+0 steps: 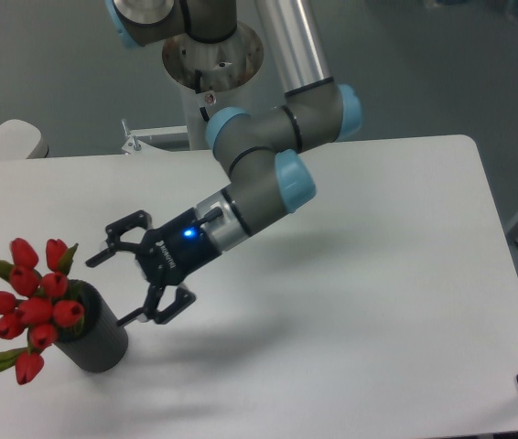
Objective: Insert the flowers into the vase
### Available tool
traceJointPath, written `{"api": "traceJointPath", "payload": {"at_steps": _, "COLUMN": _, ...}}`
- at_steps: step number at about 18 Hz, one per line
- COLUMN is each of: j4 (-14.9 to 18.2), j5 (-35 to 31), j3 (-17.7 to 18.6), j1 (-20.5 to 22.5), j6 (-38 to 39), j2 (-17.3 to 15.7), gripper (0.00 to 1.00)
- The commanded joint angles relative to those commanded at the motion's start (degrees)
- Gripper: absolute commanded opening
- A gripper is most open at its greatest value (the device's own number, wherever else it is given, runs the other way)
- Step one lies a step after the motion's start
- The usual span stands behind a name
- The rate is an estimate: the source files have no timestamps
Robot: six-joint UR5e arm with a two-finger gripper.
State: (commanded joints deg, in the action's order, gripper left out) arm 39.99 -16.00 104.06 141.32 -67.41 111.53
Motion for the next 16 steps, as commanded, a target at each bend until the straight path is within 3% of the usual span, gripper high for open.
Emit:
{"api": "traceJointPath", "payload": {"at_steps": 3, "j4": -0.09, "j5": -1.31, "j3": -0.7, "j1": 1.14, "j6": -0.26, "j2": -0.61, "gripper": 1.0}}
{"api": "traceJointPath", "payload": {"at_steps": 5, "j4": 0.0, "j5": -7.7, "j3": -1.75, "j1": 2.37, "j6": -0.18, "j2": -2.89, "gripper": 1.0}}
{"api": "traceJointPath", "payload": {"at_steps": 8, "j4": 0.18, "j5": -17.38, "j3": -6.05, "j1": 2.55, "j6": 0.09, "j2": -4.57, "gripper": 1.0}}
{"api": "traceJointPath", "payload": {"at_steps": 13, "j4": 0.61, "j5": -26.87, "j3": -13.61, "j1": 4.92, "j6": -0.17, "j2": -5.1, "gripper": 1.0}}
{"api": "traceJointPath", "payload": {"at_steps": 16, "j4": 2.89, "j5": -32.41, "j3": -17.74, "j1": 6.5, "j6": -0.44, "j2": -4.75, "gripper": 1.0}}
